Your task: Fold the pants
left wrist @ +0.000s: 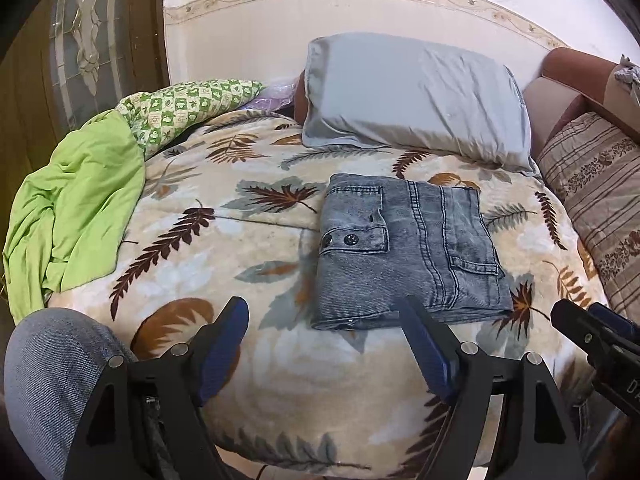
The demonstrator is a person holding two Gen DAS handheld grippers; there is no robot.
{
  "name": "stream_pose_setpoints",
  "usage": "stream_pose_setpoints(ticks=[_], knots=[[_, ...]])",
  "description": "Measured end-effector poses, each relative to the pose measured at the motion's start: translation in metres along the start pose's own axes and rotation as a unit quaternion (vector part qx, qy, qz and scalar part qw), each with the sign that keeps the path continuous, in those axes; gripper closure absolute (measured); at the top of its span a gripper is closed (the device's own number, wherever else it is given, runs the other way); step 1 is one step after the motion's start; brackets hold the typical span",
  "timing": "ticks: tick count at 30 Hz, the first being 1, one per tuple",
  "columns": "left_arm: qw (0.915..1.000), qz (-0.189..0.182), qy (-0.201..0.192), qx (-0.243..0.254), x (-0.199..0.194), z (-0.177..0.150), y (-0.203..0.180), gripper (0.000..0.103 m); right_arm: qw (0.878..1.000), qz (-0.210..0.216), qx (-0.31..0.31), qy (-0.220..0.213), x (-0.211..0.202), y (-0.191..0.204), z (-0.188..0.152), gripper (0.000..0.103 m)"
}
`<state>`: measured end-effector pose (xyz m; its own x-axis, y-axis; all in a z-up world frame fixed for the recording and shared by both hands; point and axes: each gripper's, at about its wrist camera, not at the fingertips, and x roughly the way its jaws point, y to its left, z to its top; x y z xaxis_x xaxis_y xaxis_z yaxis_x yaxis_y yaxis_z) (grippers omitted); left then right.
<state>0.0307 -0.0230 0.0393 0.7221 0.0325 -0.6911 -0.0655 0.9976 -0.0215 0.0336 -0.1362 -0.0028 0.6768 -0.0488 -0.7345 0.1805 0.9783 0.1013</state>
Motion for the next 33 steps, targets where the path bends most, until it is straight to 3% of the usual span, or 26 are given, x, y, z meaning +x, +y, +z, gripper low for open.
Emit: stream_pose_setpoints(ticks=[33], knots=[[0.9998, -0.005, -0.009, 0.015, 0.0000, 0.0004, -0.0030, 0.025, 1.000, -0.006, -0.006, 0.002, 0.0035, -0.0007, -0.0005, 0.028]])
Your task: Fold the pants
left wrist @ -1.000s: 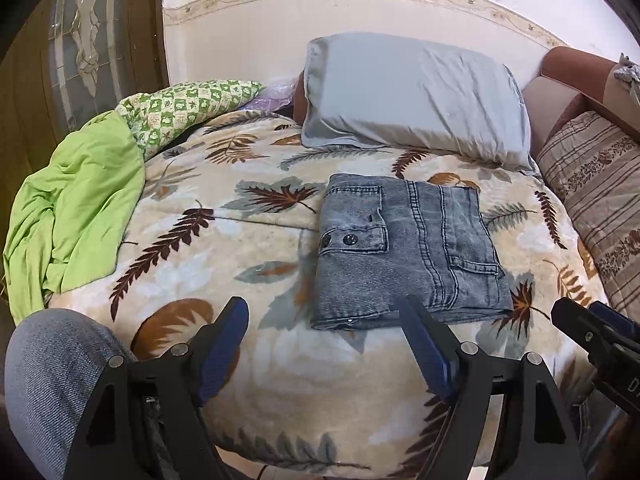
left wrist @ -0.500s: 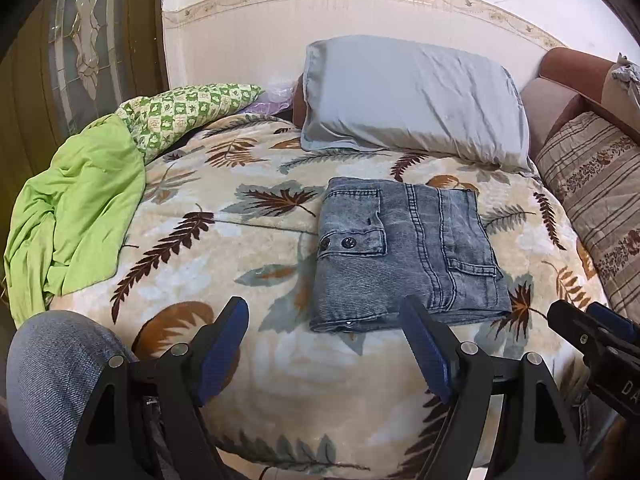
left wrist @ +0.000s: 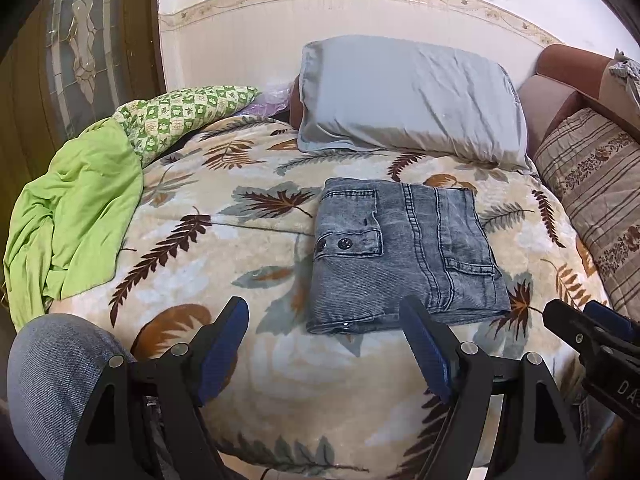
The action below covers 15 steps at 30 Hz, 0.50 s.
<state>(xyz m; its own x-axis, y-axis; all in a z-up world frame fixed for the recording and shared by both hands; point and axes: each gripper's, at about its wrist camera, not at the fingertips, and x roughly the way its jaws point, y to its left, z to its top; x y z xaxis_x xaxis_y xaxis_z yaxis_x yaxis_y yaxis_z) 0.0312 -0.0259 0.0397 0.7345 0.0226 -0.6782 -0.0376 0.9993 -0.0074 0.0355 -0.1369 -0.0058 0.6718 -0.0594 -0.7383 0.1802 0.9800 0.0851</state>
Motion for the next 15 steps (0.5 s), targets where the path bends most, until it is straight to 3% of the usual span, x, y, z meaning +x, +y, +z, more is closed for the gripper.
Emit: stream_pose_setpoints(ticks=[15], knots=[[1.0000, -0.001, 0.010, 0.001, 0.0084, 0.0032, 0.0018, 0.025, 1.000, -0.001, 0.005, 0.001, 0.0014, -0.0039, 0.0005, 0.028]])
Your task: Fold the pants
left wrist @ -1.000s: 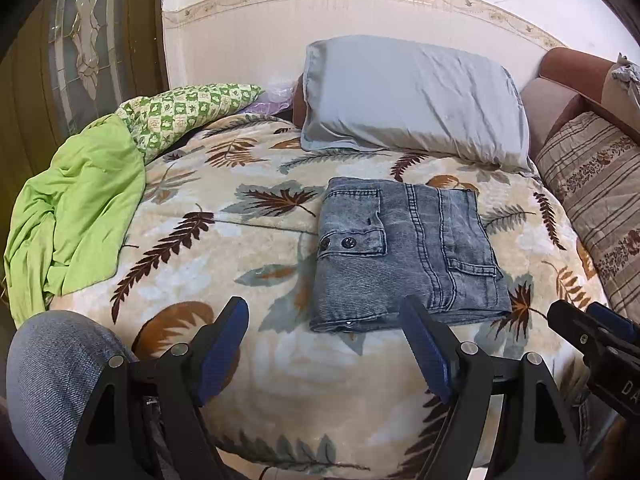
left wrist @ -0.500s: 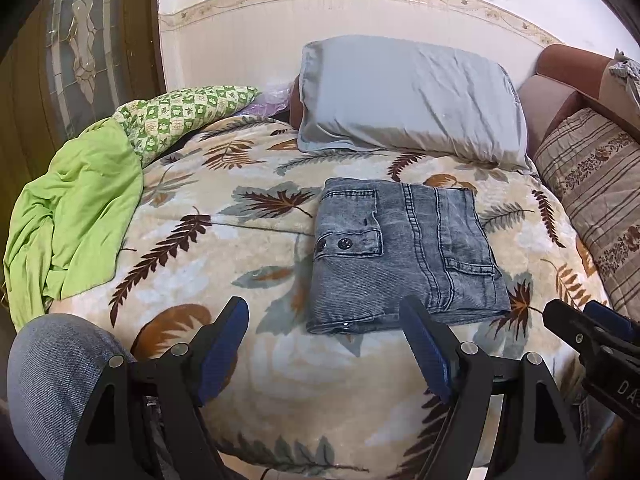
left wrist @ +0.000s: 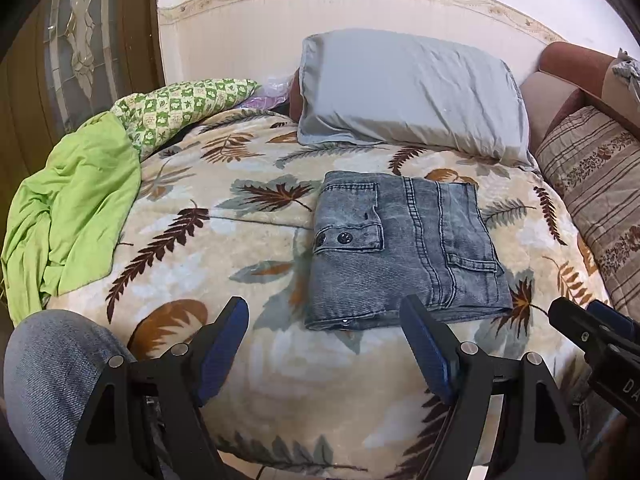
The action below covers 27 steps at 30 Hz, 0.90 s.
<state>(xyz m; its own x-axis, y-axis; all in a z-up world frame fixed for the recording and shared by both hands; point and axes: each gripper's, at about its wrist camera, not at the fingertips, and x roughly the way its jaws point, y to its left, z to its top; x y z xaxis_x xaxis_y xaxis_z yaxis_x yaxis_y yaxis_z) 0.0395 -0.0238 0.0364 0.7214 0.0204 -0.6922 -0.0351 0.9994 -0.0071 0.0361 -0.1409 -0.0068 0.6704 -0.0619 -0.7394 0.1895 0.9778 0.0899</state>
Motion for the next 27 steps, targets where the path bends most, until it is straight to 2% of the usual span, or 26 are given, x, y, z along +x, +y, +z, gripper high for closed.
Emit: stream_pose_setpoints(ticks=[27], knots=[[0.9998, -0.017, 0.005, 0.003, 0.0033, 0.0008, 0.0030, 0.025, 1.000, -0.004, 0.000, 0.000, 0.0013, -0.0032, 0.0009, 0.028]])
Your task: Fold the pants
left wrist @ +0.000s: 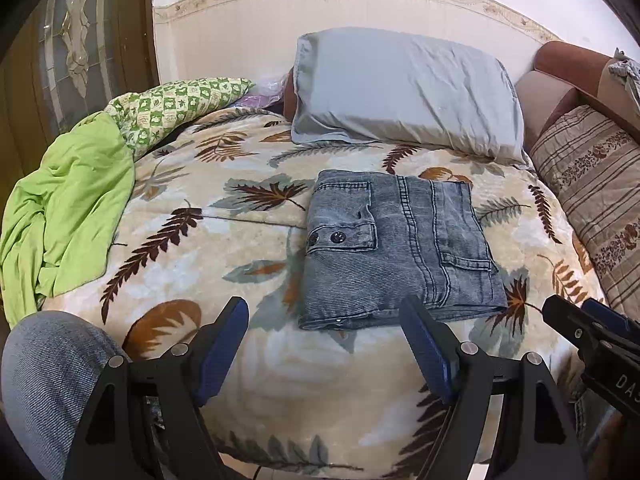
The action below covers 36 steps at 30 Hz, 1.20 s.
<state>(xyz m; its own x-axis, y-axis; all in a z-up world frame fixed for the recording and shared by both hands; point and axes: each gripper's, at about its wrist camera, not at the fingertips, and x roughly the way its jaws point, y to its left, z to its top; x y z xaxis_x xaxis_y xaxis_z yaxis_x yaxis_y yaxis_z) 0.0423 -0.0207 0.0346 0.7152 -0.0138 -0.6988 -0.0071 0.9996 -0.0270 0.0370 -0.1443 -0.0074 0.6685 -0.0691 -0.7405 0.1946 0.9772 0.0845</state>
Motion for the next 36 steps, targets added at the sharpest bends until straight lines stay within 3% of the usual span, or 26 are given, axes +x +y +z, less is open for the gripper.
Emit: stream_pose_setpoints(ticks=[36], knots=[[1.0000, -0.002, 0.002, 0.005, -0.0060, -0.0024, 0.0024, 0.025, 1.000, -0.015, -0.009, -0.001, -0.0007, 0.0008, -0.0031, 0.028]])
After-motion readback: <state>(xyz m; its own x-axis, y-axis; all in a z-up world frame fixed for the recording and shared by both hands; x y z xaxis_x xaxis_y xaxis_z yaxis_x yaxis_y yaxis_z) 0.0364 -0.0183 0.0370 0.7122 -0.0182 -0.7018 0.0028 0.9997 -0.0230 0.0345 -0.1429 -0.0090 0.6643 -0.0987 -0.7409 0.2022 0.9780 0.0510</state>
